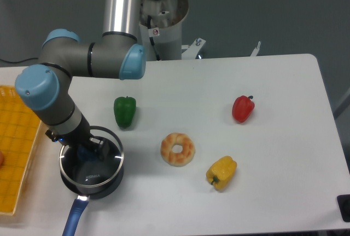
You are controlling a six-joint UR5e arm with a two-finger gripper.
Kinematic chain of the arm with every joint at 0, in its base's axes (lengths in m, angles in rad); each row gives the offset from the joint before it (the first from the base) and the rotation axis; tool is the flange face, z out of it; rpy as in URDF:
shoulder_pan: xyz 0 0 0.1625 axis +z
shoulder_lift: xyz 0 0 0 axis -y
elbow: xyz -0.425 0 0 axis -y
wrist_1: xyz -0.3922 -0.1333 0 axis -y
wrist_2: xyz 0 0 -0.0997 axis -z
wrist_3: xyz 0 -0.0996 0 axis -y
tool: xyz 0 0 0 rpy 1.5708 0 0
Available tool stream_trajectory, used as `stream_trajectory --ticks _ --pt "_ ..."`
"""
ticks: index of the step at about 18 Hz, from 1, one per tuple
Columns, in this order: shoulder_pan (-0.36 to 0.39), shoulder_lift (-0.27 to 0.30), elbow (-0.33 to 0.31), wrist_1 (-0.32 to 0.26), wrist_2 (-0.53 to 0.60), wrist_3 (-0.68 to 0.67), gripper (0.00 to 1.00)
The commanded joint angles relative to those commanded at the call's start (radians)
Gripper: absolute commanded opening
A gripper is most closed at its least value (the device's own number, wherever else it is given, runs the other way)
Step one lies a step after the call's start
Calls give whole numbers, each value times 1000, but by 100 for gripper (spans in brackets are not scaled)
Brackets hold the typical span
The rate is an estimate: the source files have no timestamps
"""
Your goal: Open the lid
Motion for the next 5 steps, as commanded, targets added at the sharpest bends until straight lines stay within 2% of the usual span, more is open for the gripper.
stream_trajectory --ticks 5 --pt "22 9 -5 0 3 28 60"
